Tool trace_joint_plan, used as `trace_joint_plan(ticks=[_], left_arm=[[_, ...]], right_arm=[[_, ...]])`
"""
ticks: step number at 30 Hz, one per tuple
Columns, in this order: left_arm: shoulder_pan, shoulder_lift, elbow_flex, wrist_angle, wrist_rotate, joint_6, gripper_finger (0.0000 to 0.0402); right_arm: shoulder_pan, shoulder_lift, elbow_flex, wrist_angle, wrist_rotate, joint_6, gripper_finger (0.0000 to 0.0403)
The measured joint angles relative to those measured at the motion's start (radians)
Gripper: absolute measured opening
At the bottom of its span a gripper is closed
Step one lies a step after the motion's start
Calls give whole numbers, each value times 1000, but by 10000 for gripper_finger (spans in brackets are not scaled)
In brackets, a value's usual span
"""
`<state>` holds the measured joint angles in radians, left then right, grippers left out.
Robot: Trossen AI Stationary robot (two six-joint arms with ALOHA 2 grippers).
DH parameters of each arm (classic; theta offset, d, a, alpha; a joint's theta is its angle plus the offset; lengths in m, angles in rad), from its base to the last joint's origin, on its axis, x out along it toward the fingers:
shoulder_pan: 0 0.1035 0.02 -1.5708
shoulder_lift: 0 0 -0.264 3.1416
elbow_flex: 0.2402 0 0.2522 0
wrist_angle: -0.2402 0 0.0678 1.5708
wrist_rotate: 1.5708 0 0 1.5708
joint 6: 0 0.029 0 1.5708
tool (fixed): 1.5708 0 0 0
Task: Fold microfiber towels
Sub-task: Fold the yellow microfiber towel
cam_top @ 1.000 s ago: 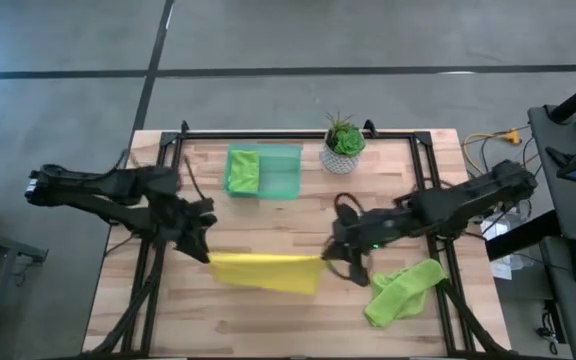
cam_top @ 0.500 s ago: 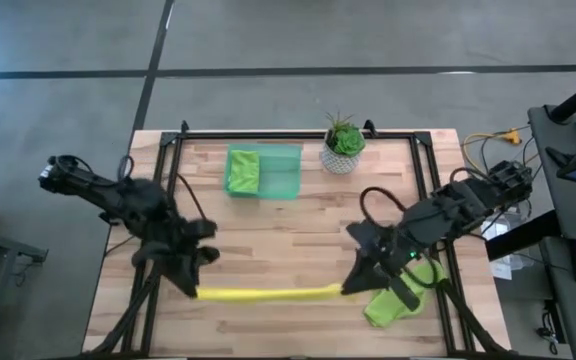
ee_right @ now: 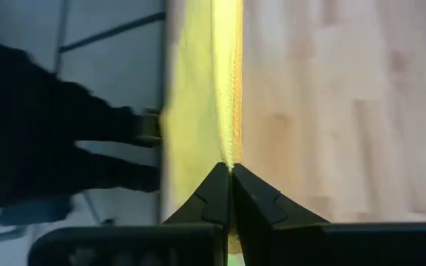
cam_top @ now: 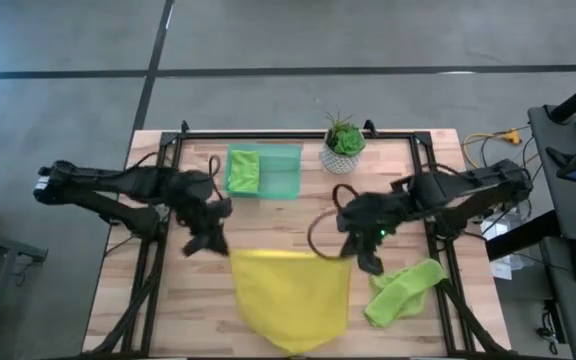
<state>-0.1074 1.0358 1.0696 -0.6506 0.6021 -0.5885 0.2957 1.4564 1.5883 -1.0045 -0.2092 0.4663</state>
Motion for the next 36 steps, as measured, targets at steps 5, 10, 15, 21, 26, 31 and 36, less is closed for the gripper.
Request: trace_joint_plan(ticks=[5,10,15,21,26,31,36], left_arm=[[134,37,-42,-95,-248,171,0],[199,123,-90,-86,-382,284,0],[206,246,-160,-64,-430,350,0],[206,391,-218,1,-431,384,0],[206,467,-216,74,-434,397,0],[206,487,-200,149,-435,388,0],[208,487,-203,204,-499,388,0]], right_arm=[[-128,-18,-222,112,-4,-89,8],[-213,-18,-421,300,-3,-134,8],[-273,-14,-601,498,1,-129,8],[-320,-14,-732,620,54,-124,8],[-342,-14,-789,691,106,-126,8],[-356,-14,-802,705,109,-121,8],[-361,-14,-799,716,113,-105,14]])
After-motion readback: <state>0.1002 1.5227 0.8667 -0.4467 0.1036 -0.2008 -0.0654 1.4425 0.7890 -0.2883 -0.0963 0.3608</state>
